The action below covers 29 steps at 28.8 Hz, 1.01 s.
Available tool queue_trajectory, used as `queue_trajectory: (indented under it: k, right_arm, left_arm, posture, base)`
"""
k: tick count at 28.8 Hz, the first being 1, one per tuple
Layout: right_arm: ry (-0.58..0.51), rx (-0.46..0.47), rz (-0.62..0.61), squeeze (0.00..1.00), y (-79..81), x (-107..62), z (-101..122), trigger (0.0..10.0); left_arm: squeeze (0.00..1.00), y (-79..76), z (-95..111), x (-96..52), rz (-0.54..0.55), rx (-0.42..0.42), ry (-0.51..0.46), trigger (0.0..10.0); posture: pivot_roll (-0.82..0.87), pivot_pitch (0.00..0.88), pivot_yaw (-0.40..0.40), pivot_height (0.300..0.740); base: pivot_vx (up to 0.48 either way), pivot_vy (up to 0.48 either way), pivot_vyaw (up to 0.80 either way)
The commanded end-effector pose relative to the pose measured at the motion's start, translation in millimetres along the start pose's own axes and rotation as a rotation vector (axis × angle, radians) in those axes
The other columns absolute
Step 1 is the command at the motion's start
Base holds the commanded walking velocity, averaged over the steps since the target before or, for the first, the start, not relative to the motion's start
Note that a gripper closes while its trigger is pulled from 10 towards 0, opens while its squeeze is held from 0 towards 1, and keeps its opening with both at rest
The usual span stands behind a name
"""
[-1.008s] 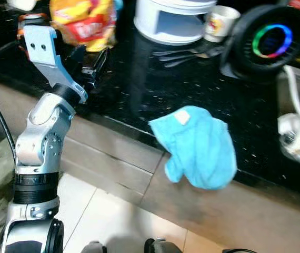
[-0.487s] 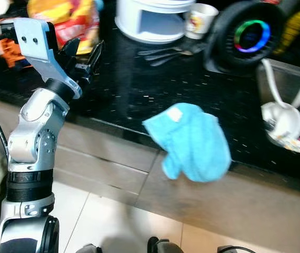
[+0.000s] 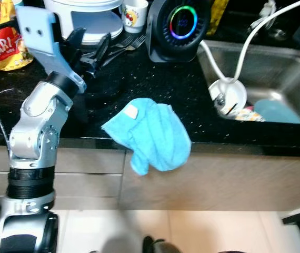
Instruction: Kitchen organization
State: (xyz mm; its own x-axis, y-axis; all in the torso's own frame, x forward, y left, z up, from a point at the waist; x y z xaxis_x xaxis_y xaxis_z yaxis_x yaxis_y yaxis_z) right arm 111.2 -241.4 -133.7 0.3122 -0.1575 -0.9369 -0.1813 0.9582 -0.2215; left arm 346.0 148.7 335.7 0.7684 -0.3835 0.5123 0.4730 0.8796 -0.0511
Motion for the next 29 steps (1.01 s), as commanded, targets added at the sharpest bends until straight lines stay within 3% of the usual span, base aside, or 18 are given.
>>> queue_trajectory:
  k: [1, 10, 23, 29]
  right_arm:
    - [0.022, 0.005, -0.004, 0.0, -0.6, -0.6, -7.4, 10.0]
    - [0.017, 0.009, -0.002, 0.0, -0.7, -0.3, -4.8, 10.0]
    - [0.017, 0.012, 0.002, 0.0, 0.7, -0.3, -4.8, 10.0]
    - [0.02, 0.011, 0.003, 0.0, 1.2, -0.4, -6.3, 10.0]
  left_arm:
    - [0.0, 2.1, 6.5, -0.6, 0.015, 0.05, -0.02, 10.0]
    - [0.0, 12.3, 10.6, -0.5, 0.051, 0.073, -0.008, 10.0]
    - [0.0, 3.2, 7.6, 1.0, 0.024, 0.058, -0.002, 10.0]
    - [0.0, -8.3, 3.9, 2.5, -0.025, 0.061, 0.021, 10.0]
  posture:
    - [0.14, 0.164, -0.068, 0.74]
    - [0.14, 0.165, -0.067, 0.74]
    - [0.13, 0.169, -0.066, 0.74]
    - [0.14, 0.171, -0.066, 0.74]
  base:
    - [0.0, 0.0, 0.0]
    - [0.218, 0.0, 0.0]
    - [0.351, 0.0, 0.0]
    - [0.0, 0.0, 0.0]
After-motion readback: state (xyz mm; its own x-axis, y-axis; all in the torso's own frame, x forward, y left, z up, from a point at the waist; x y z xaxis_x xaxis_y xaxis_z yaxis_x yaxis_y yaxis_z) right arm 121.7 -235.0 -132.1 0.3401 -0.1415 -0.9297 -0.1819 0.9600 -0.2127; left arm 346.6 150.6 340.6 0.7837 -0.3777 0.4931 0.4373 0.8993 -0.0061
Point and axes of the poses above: a point about 5 cm out from each wrist's last joint towards the gripper, its own x axis pointing out of the wrist towards the gripper, its own z axis along the axis of the wrist's last joint, y = z × x, the point moved 3 cm from there along x, pointing out of the wrist towards the gripper, and after that the axes turned 8 degrees about -x, right-handed, at the moved point
